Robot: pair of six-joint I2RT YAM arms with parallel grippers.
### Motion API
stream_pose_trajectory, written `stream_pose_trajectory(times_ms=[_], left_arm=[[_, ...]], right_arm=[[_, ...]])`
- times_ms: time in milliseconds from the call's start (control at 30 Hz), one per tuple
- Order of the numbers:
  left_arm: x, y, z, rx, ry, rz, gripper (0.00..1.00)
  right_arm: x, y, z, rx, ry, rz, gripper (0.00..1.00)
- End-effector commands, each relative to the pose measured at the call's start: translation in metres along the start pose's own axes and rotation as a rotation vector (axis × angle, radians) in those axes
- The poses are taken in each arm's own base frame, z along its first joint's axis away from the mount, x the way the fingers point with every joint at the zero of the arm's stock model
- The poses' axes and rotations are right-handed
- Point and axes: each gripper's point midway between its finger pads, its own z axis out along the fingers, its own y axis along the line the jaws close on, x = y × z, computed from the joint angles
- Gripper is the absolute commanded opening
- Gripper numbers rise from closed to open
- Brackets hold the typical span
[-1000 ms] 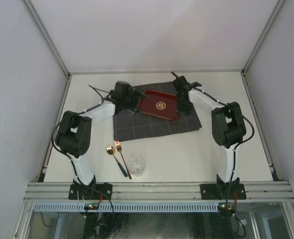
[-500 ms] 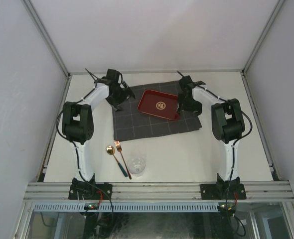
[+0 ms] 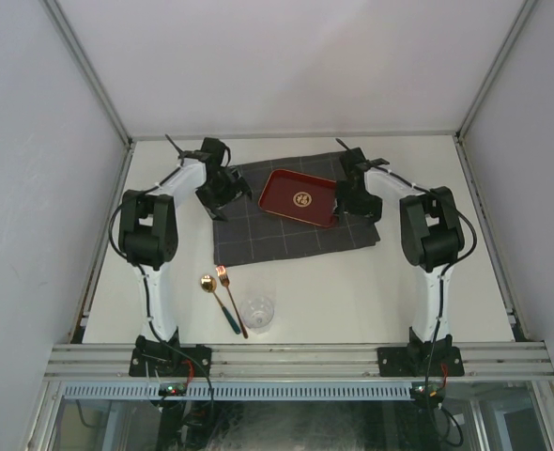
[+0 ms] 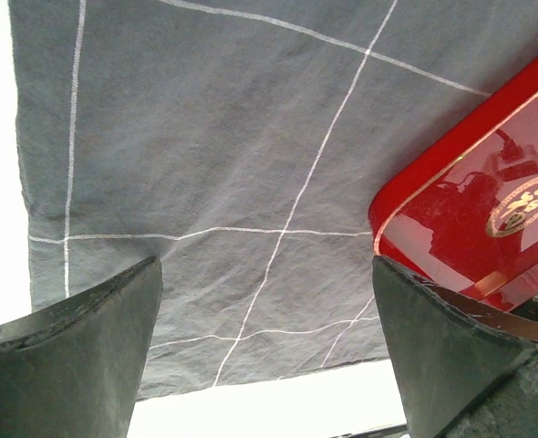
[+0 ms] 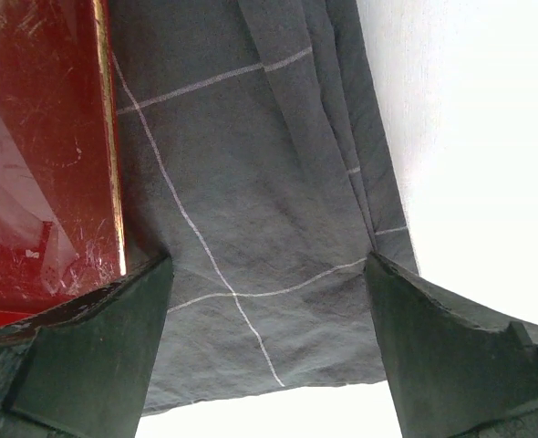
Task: Set the dinner table for one person
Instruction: Adjust the napkin at the center of the board.
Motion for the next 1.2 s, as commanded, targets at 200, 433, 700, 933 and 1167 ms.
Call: stream_pose_trajectory(times_ms=[200,433,700,933,1167], left_arm=[[-0.004,-0.008,-0.023,0.065,-0.013,0.041,1.0],[-0.004,0.0,-0.018,0.054,0.013,0.039,1.0],[-0.006,0.0,-0.019,0.061,0.02,0.045,1.0],[-0.006,0.001,-0.013,0.06,0.051,0.049,1.0],[-0.003,0.002,-0.01,0.065,0.07,0.051,1.0]], right_arm=[[0.031,-0.009,0.007,0.017,0.057,0.011,0.88],[0.054,-0.014,-0.001,0.048,0.078,0.001,0.89],[0.082,-0.015,-0.013,0.081,0.11,-0.006,0.89],[0.101,-0.025,-0.022,0.113,0.132,0.003,0.9],[0.105,-0.031,-0.021,0.119,0.146,0.026,0.9]])
